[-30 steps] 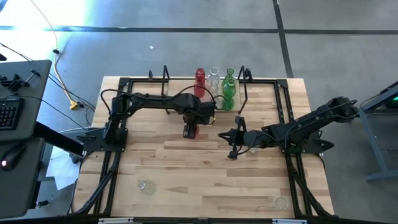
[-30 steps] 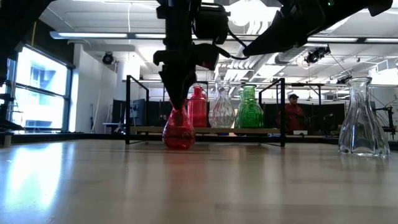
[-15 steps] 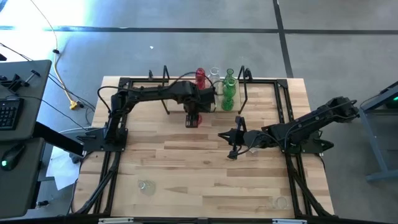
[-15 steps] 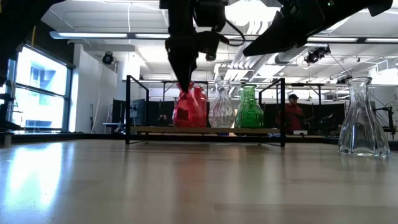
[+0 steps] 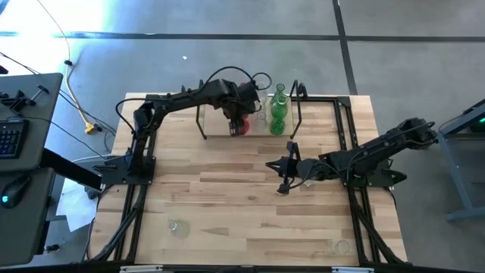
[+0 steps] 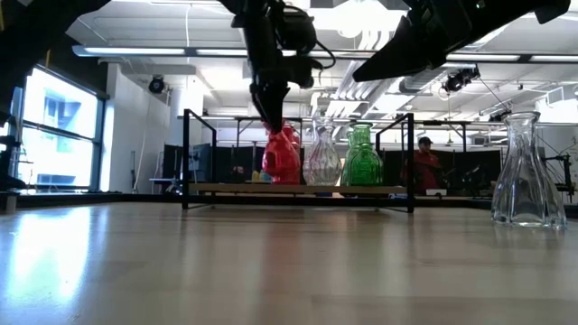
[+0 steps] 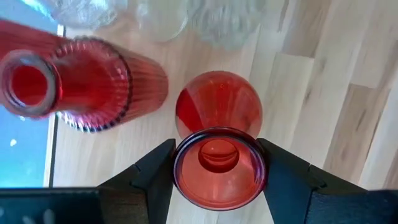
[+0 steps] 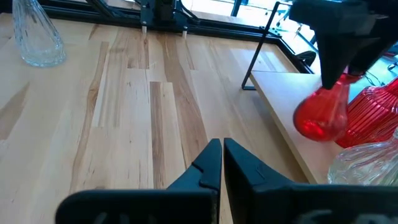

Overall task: Sort vases onto shelf
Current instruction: Put the red vase aligned with the other red vases on the shelf

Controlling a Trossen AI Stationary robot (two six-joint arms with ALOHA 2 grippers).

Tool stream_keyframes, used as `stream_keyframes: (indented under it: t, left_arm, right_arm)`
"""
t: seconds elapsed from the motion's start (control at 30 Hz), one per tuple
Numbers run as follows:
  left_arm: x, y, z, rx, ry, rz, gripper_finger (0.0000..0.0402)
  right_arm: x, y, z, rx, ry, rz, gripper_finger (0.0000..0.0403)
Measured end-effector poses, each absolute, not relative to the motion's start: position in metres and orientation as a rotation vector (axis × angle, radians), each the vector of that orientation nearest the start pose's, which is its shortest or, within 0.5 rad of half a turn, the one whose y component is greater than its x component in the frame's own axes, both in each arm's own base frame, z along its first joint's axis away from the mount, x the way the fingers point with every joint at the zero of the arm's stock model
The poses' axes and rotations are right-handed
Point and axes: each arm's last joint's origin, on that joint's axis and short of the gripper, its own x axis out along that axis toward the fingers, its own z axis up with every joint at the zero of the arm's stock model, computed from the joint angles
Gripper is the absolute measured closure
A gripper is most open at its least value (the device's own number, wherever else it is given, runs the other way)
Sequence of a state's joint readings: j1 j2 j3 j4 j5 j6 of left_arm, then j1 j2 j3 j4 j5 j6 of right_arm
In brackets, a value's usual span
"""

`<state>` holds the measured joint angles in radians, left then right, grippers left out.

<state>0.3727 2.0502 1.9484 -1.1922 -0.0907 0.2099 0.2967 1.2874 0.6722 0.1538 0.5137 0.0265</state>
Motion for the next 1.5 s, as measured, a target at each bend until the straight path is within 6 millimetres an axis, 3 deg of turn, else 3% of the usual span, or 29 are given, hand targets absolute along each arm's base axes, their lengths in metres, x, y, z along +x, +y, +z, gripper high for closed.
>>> stream_keyframes:
  t: [1.33,1.5]
  left_arm:
    - [0.384,0.166,0.279,-0.064,1.312,0.252,0.0216]
    - [0.387,0.171,0.267,-0.077,1.348,0.262,0.0216]
  right_arm:
    - [0.257,0.064,0.224,-0.153,0.414,-0.218,0.0403]
    - [0.257,0.064,0.224,-0.153,0.414,-0.218,0.0403]
